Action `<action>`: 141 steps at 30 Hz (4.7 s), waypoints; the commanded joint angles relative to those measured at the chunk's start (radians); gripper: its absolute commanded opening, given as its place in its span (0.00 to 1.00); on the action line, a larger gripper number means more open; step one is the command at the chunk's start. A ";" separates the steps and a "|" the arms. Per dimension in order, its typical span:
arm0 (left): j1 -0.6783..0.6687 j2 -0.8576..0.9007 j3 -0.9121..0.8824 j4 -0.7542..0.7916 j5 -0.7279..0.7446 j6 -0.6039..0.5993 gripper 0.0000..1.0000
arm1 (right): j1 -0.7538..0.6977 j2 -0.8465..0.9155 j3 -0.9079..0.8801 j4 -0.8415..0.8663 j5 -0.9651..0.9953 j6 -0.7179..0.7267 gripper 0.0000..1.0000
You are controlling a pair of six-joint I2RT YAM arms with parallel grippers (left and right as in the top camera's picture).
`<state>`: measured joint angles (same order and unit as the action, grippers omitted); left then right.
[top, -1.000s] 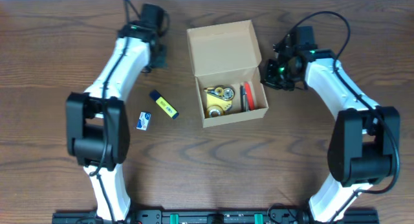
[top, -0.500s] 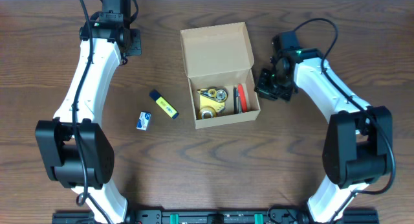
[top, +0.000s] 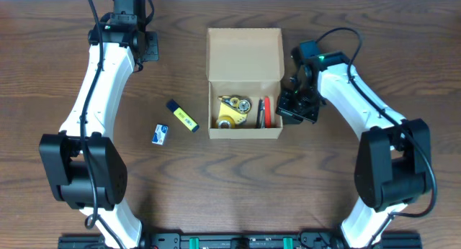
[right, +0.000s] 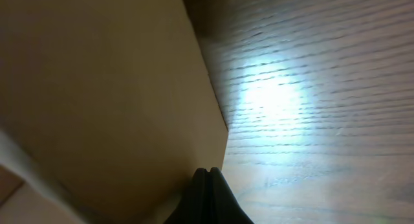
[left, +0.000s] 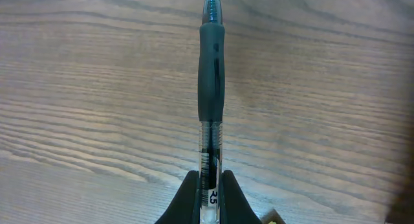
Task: Pack container
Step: 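Lift the black pen and carry it with the left gripper over the box, then lower the pen into the box and open the left gripper, then raise the left gripper out of the box and move toward the yellow highlighter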
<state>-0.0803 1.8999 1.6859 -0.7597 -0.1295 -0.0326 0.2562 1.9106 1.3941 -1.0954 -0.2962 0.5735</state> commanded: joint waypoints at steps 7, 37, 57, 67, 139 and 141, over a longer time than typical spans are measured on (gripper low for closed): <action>0.002 -0.076 0.021 -0.003 0.055 0.057 0.06 | -0.038 -0.004 0.022 0.013 0.131 -0.020 0.02; -0.225 -0.109 0.021 -0.310 0.693 1.168 0.06 | -0.132 -0.004 0.024 0.224 0.109 -0.212 0.02; -0.325 0.071 0.021 -0.179 0.653 1.503 0.06 | -0.132 -0.004 0.024 0.227 0.109 -0.239 0.02; -0.328 0.158 0.021 -0.109 0.565 1.502 0.06 | -0.131 -0.004 0.024 0.257 0.108 -0.238 0.02; 0.098 -0.120 0.005 -0.299 0.664 0.407 0.06 | -0.060 -0.109 0.021 0.411 0.050 -0.373 0.02; 0.098 -0.085 0.002 -0.299 0.682 0.401 0.06 | -0.060 -0.109 0.021 0.419 0.048 -0.387 0.02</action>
<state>0.0212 1.7794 1.6989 -1.0527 0.5175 0.4015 0.1894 1.8130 1.4017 -0.6846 -0.2531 0.2199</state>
